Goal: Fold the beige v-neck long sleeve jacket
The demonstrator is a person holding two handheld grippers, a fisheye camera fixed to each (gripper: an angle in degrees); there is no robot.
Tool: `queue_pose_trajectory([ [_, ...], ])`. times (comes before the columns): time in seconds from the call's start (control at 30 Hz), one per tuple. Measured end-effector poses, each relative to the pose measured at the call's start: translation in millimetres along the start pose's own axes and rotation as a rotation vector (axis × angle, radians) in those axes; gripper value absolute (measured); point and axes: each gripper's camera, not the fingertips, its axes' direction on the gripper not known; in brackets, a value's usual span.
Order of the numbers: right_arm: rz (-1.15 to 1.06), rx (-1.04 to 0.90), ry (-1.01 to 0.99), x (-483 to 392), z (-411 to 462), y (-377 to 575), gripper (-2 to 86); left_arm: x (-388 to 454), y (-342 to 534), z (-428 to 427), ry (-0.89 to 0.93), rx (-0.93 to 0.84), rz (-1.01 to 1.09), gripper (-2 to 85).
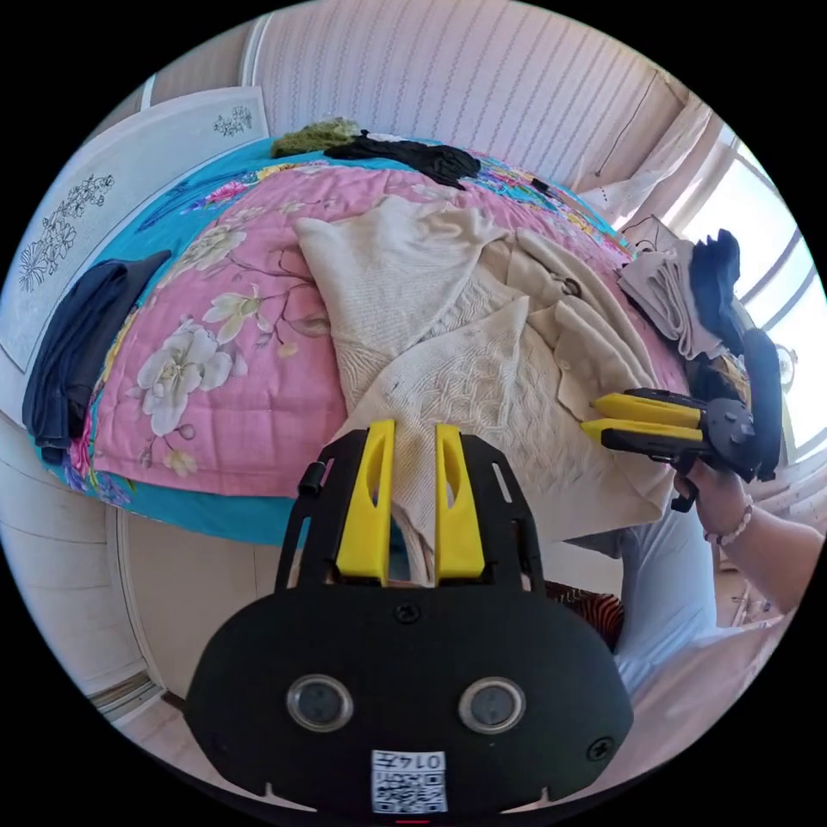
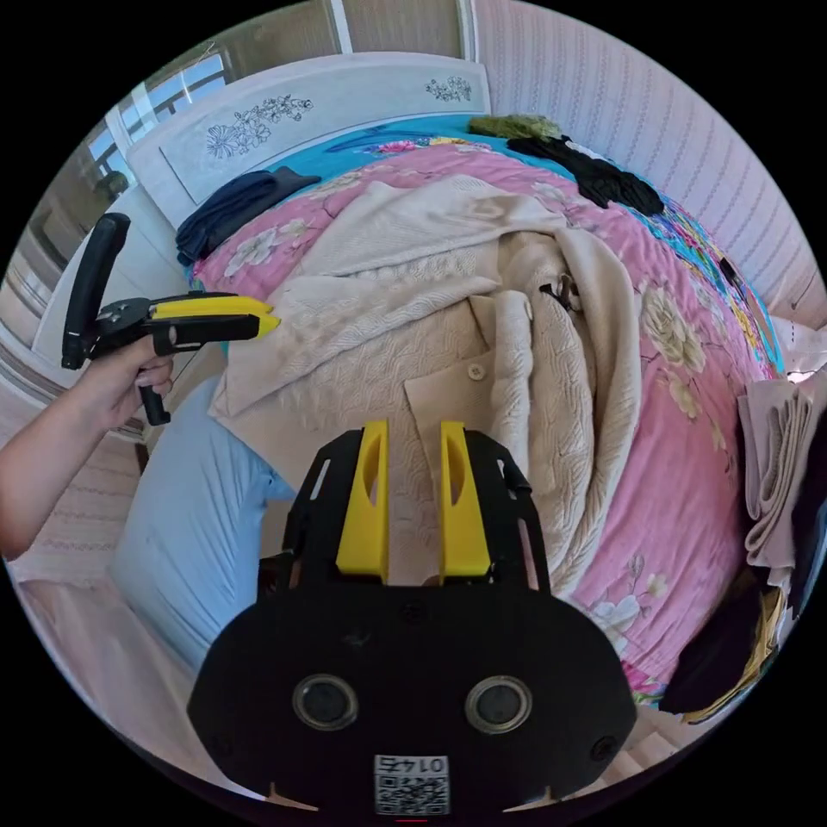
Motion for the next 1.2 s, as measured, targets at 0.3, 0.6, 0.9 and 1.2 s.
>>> queue_pose_trajectory([
  [0.3, 0.063, -0.101, -0.028, 18, 16, -54, 2.3, -4, 6, -28, 0.009, 0.025, 0.079, -0.6],
  [0.6, -0.182, -0.045, -0.431, -13, -34, -30, 0.6, 44, 48, -126, 0.238, 0.238, 0.243, -0.9],
  [0.9, -0.129, -0.125, -0.506, 6, -25, 13, 6.9, 83, 58, -95, 0.342, 0.038, 0.375, 2.8],
  [1.2, 0.394, 0.028, -0.243, 119, -40, 105, 11.8, -41, 50, -70, 0.118, -0.068, -0.085, 8.8],
])
